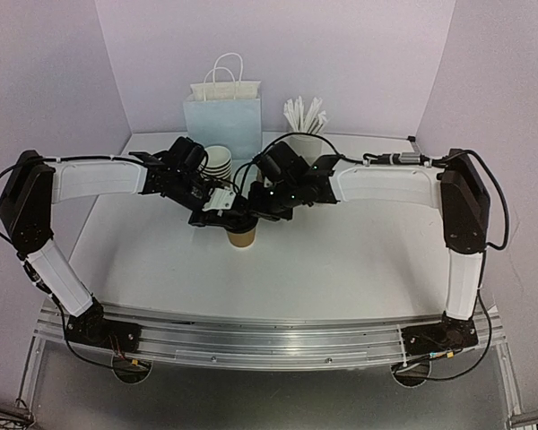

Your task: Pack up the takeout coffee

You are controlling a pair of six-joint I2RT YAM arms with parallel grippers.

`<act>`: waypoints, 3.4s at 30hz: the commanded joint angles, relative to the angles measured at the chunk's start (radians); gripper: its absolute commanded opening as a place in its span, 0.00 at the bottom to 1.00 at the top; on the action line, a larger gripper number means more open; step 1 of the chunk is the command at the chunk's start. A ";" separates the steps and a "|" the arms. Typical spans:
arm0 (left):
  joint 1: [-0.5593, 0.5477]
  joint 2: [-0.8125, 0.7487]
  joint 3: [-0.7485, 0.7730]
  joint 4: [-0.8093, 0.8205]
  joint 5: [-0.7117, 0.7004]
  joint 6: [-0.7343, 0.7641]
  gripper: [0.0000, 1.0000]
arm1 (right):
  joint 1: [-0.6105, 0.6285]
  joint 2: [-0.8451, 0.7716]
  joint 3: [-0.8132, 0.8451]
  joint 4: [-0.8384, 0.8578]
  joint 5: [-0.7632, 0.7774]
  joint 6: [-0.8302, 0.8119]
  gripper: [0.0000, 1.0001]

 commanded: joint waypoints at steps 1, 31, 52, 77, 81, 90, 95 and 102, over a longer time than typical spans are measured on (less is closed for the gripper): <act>-0.001 0.059 0.005 -0.047 -0.020 -0.022 0.34 | 0.017 0.053 -0.089 -0.073 -0.036 0.030 0.19; 0.044 0.029 0.180 -0.216 0.052 -0.091 0.46 | 0.008 0.028 -0.071 -0.064 -0.045 -0.006 0.20; 0.212 -0.061 0.192 -0.248 0.221 -0.082 0.62 | 0.008 -0.034 0.098 -0.065 -0.043 -0.267 0.45; 0.228 0.025 -0.027 0.074 0.424 -0.141 0.75 | -0.022 -0.041 -0.300 0.695 -0.265 -1.067 0.90; 0.228 0.041 -0.037 0.081 0.422 -0.146 0.74 | -0.029 -0.024 -0.298 0.697 -0.263 -1.075 0.90; 0.226 0.068 -0.045 0.135 0.403 -0.177 0.71 | -0.029 0.010 -0.268 0.698 -0.280 -1.092 0.89; 0.225 0.073 -0.066 0.131 0.402 -0.156 0.64 | -0.028 0.017 -0.280 0.698 -0.275 -1.086 0.85; 0.225 0.077 -0.089 0.083 0.408 -0.074 0.49 | -0.028 0.034 -0.288 0.697 -0.244 -1.075 0.80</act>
